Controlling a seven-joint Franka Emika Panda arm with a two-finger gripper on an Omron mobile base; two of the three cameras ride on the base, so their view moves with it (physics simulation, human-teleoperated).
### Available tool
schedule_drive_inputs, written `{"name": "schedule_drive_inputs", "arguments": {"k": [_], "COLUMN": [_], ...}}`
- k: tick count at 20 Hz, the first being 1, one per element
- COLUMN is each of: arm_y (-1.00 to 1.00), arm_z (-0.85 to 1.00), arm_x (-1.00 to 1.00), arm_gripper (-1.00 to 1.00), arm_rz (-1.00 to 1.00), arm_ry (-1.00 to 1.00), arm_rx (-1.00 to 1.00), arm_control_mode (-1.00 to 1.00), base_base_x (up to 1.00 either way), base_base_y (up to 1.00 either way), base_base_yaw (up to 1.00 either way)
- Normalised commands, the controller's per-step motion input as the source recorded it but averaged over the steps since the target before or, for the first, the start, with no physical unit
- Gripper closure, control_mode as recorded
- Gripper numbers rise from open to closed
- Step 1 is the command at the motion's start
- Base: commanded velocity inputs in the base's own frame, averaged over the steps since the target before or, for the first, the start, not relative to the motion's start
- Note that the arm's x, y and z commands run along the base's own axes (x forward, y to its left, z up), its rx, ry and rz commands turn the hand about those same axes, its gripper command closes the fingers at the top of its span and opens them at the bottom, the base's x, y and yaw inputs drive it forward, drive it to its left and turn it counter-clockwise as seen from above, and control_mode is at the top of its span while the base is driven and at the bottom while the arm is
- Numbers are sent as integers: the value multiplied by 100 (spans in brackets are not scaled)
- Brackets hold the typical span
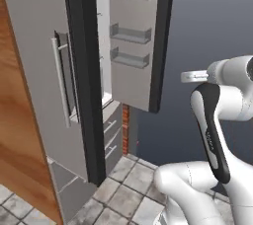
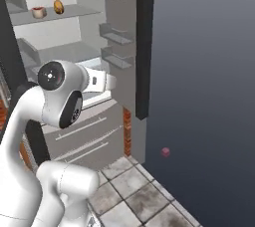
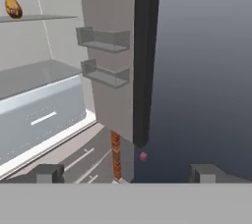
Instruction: Gather the mushroom and avocado from the fridge and place them on a tray on the dining counter. Then gather the steak and chicken drumstick from the fridge and place them on the other tray.
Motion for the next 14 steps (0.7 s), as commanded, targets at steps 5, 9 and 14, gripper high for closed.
{"name": "schedule_drive_inputs", "arguments": {"k": [5, 9, 14], "arm_y": [0, 0, 0], "arm_z": [0, 0, 0], "arm_x": [0, 0, 0], "arm_gripper": [-100, -100, -100], "arm_rz": [0, 0, 0], "arm_ry": [0, 0, 0], "arm_rx": [0, 0, 0], "arm_control_mode": [100, 100, 100], "base_base_x": [29, 39, 46], "base_base_y": [0, -16, -27], "base_base_yaw": [36, 41, 42]}}
